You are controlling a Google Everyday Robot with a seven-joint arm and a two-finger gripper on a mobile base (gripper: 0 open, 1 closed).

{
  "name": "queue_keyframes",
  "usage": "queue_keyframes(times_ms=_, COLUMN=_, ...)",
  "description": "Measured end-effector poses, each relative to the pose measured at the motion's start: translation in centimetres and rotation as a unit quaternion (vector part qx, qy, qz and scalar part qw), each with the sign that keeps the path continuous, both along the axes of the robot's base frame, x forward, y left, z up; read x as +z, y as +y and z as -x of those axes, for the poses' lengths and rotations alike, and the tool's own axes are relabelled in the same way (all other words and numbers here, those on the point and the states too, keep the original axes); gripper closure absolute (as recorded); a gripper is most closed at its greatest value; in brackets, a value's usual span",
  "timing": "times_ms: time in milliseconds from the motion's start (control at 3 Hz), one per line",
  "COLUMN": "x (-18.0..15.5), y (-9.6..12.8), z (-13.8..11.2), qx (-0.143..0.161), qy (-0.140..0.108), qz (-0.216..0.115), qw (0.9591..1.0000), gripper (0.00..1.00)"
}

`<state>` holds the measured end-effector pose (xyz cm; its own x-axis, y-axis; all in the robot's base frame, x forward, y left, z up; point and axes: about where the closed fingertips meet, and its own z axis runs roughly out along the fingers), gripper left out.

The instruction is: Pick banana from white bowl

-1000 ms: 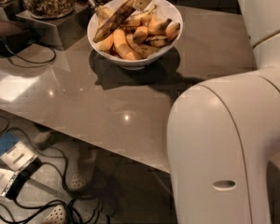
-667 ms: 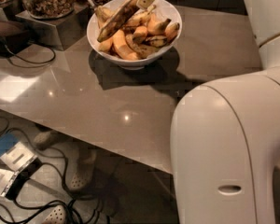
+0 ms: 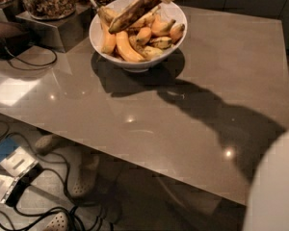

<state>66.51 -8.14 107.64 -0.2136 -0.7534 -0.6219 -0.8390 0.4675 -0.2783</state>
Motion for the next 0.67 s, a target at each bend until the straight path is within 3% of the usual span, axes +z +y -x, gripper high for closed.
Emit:
queue_keyframes(times_ms=333, x=0.5, y=-2.0, z=3.9, qx=-0.038, qy=-0.006, qz=-0.030, qw=0.9988, gripper=1.00)
queue_keyframes(times_ms=667, x=-2.8, y=-2.1, z=4.8, qx=-0.042, qy=0.023, qz=-0.021, qw=0.9986, gripper=1.00)
